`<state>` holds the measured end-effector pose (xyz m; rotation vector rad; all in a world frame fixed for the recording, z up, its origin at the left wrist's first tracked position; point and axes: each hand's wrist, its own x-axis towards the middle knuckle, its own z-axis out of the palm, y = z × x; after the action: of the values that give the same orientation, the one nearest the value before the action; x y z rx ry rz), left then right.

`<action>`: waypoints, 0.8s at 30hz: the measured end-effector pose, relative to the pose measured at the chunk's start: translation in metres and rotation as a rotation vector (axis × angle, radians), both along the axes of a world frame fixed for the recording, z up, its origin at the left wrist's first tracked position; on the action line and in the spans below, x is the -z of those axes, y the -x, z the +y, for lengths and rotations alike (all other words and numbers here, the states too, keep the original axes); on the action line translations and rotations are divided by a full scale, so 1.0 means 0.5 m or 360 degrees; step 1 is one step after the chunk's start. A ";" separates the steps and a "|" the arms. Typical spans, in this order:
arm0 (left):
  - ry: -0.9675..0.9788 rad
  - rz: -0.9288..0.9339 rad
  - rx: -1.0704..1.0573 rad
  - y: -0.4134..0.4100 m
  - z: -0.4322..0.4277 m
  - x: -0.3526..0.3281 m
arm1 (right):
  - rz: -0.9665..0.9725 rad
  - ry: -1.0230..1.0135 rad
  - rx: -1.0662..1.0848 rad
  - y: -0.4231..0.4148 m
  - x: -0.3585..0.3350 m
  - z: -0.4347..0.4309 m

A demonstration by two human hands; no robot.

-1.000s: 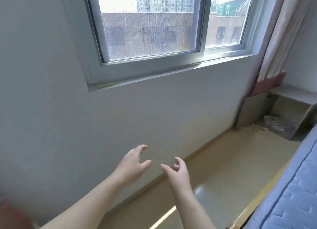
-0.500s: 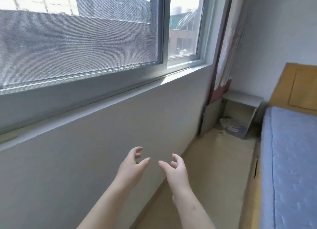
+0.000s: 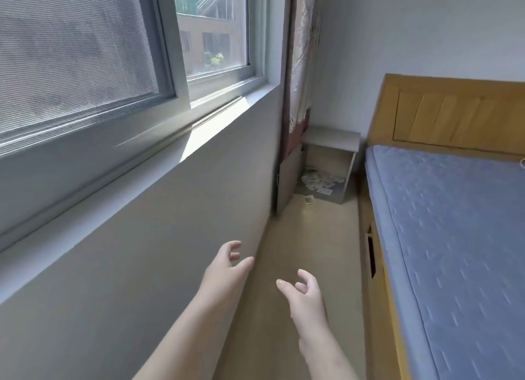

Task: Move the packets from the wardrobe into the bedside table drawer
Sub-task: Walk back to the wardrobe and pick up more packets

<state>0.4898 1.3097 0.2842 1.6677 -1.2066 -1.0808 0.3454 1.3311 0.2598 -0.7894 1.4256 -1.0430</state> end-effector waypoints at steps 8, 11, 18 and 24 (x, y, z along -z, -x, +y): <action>-0.0039 -0.0043 0.0134 0.119 -0.359 0.013 | -0.0003 -0.0009 0.0122 0.100 0.019 -0.345; -0.0061 -0.0028 0.0163 0.169 -0.482 0.013 | 0.0013 -0.0004 0.0152 0.146 0.016 -0.463; -0.0209 -0.0062 0.0281 0.247 -0.741 0.048 | 0.0015 -0.0125 0.0271 0.221 0.044 -0.701; -0.0234 -0.0014 0.0399 0.275 -1.026 0.087 | 0.0047 -0.0161 0.0387 0.234 0.074 -0.968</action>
<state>0.3523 0.7969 0.2409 1.6626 -1.3983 -1.3442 0.2282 0.8472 0.2230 -0.5702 1.6155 -1.1363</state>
